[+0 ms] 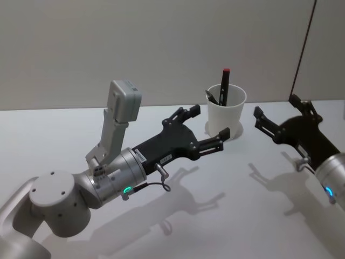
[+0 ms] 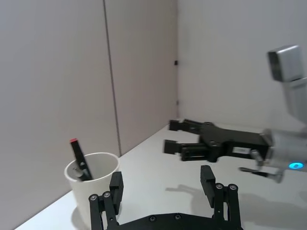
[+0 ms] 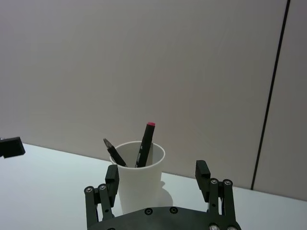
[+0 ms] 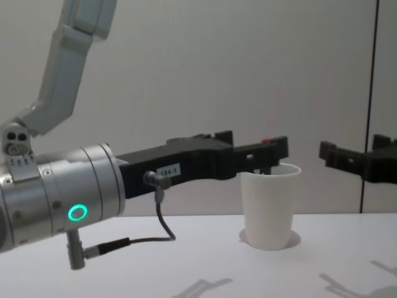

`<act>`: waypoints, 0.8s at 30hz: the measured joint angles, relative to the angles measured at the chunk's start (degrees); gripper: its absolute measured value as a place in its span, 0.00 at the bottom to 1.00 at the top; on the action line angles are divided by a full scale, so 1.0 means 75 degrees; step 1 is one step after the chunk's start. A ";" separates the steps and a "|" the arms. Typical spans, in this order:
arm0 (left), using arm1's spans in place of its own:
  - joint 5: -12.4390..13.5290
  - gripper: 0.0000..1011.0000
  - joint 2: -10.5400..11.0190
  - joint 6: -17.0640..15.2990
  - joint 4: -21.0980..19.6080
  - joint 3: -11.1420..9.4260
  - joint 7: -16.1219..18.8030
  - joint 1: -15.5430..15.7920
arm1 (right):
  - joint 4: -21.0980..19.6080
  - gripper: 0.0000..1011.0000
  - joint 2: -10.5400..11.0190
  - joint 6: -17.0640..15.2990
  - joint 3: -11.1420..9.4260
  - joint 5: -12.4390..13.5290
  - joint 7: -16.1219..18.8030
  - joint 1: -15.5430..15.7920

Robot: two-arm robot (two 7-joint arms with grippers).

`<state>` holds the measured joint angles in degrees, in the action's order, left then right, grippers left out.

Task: Place the pen into the pen holder.

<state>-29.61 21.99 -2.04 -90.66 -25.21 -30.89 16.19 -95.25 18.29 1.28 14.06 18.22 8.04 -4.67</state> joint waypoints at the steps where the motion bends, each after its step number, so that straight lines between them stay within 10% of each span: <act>1: 0.0045 0.99 -0.0001 0.0003 -0.0007 -0.0002 0.0079 -0.0006 | -0.0064 0.99 0.0011 -0.0034 -0.0011 -0.0020 -0.0040 0.0059; 24: 0.1427 0.99 -0.0010 0.0100 -0.0203 -0.0069 0.2377 -0.0205 | -0.0798 0.99 0.0143 -0.0437 -0.0155 -0.0235 -0.0563 0.0735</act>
<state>-18.90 21.92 -1.29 -92.18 -25.72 -13.06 14.65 -101.23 19.36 -2.00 12.90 16.46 3.82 0.84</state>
